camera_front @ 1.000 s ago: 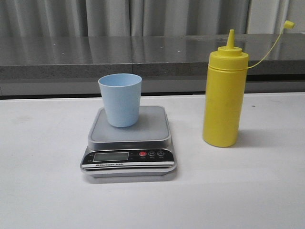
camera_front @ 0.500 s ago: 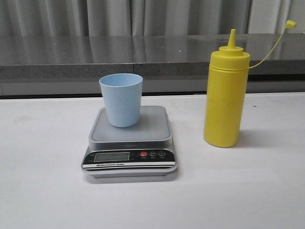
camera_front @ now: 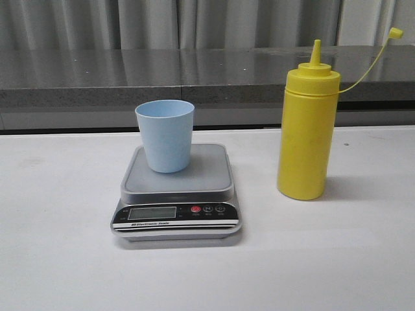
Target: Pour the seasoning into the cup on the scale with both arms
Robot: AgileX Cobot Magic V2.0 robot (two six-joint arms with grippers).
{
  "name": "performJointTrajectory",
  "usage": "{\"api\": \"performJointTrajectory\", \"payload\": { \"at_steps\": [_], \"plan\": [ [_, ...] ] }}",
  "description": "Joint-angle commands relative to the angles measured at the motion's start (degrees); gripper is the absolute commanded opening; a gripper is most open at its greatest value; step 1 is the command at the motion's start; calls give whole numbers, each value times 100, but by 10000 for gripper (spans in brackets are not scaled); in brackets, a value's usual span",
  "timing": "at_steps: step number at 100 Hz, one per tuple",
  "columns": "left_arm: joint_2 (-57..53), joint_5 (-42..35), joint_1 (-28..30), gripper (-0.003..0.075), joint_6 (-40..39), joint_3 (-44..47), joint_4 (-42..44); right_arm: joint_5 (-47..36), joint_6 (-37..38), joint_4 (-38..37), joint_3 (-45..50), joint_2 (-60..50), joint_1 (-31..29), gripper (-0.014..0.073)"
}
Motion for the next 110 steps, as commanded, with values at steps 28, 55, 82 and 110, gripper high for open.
{"api": "performJointTrajectory", "payload": {
  "at_steps": [28,55,82,110],
  "plan": [
    [91,-426,4,11,-63,-150,-74,-414,0,4,-9,-90,-42,-67],
    [91,-744,4,11,-63,4,-7,-414,0,4,-9,-90,-42,-67],
    [-41,-2664,4,11,-494,849,745,-414,0,4,-9,-90,-42,-67],
    [-555,-2691,17,11,-1336,1817,1258,-414,0,4,-9,-90,-42,-67]
  ]
}}
